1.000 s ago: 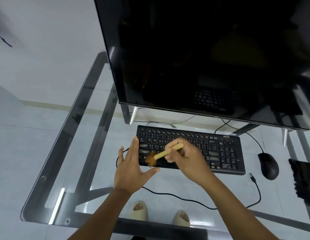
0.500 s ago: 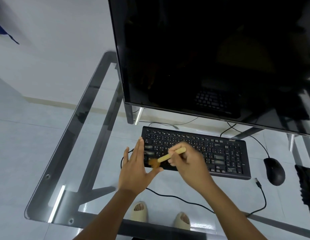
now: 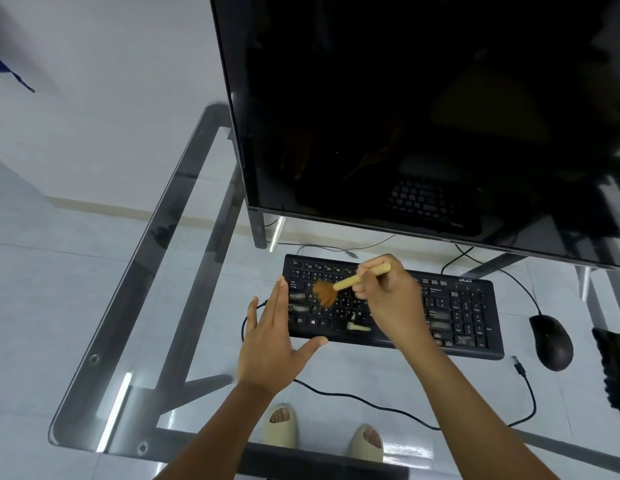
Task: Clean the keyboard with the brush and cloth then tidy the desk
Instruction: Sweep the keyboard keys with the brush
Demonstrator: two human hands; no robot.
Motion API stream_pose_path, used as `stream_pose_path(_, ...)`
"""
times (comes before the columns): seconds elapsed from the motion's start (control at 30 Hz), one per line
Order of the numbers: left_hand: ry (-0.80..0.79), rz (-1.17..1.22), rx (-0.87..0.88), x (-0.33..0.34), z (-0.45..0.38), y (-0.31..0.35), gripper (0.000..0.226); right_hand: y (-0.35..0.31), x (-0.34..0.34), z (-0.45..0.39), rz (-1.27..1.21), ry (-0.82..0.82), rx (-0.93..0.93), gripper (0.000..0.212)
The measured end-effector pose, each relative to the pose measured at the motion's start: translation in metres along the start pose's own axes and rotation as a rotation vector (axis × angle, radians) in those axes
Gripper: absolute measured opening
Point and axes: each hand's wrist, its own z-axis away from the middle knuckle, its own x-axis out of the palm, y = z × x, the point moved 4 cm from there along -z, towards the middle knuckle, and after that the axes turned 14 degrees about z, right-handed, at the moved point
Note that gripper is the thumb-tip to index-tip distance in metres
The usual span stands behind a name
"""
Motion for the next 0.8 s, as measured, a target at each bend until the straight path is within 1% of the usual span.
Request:
stream_pose_path(0.1, -0.016, 0.012, -0.02, -0.001, -0.001, -0.001, 0.107, -0.008, -0.013, -0.004, 0.172, 0.222, -0.179, 0.014)
stream_pose_path(0.13, -0.013, 0.011, -0.018, -0.001, -0.001, -0.001, 0.106, -0.01, -0.013, -0.004, 0.174, 0.231, -0.216, 0.014)
stream_pose_path(0.17, -0.012, 0.007, -0.015, 0.0, -0.001, -0.001, 0.106, -0.01, -0.01, -0.004, 0.142, 0.191, -0.216, 0.013)
stream_pose_path(0.23, -0.02, -0.005, -0.016, 0.001, -0.001, -0.002, 0.108, -0.01, 0.0, -0.003, 0.106, 0.057, -0.182, 0.016)
stream_pose_path(0.27, -0.024, -0.005, -0.023, 0.002, 0.0, -0.002, 0.109, -0.01, 0.004, -0.003, 0.13, 0.04, -0.196, 0.016)
stream_pose_path(0.33, -0.011, 0.003, -0.015, 0.001, -0.001, -0.001, 0.109, -0.015, 0.002, -0.005, 0.201, 0.118, -0.255, 0.012)
stream_pose_path(0.37, -0.002, 0.006, -0.003, 0.0, -0.001, -0.001, 0.108, -0.021, -0.001, -0.005, 0.211, 0.185, -0.288, 0.011)
stream_pose_path(0.4, 0.002, 0.005, 0.003, 0.0, -0.001, 0.0, 0.107, -0.024, -0.001, -0.006, 0.187, 0.206, -0.297, 0.011)
stream_pose_path(0.47, 0.001, 0.001, 0.003, 0.0, -0.001, 0.0, 0.107, -0.026, 0.004, -0.007, 0.102, 0.115, -0.248, 0.012)
stream_pose_path(0.53, 0.015, -0.001, 0.006, -0.001, -0.001, 0.001, 0.108, -0.028, 0.017, -0.007, 0.053, -0.061, -0.195, 0.013)
stream_pose_path(0.57, 0.017, 0.0, 0.012, -0.001, -0.001, 0.001, 0.108, -0.029, 0.02, -0.008, 0.099, -0.076, -0.202, 0.012)
stream_pose_path(0.63, 0.009, 0.012, 0.023, -0.001, -0.002, 0.002, 0.107, -0.036, 0.019, -0.009, 0.174, 0.005, -0.251, 0.013)
stream_pose_path(0.7, 0.014, 0.029, 0.026, -0.001, -0.002, 0.002, 0.107, -0.04, 0.017, -0.011, 0.177, 0.072, -0.277, 0.016)
stream_pose_path(0.73, 0.019, 0.033, 0.025, -0.001, -0.002, 0.002, 0.107, -0.04, 0.018, -0.01, 0.158, 0.06, -0.286, 0.015)
stream_pose_path(0.8, 0.021, 0.036, 0.017, -0.001, -0.001, 0.002, 0.107, -0.042, 0.025, -0.009, 0.134, -0.019, -0.274, 0.011)
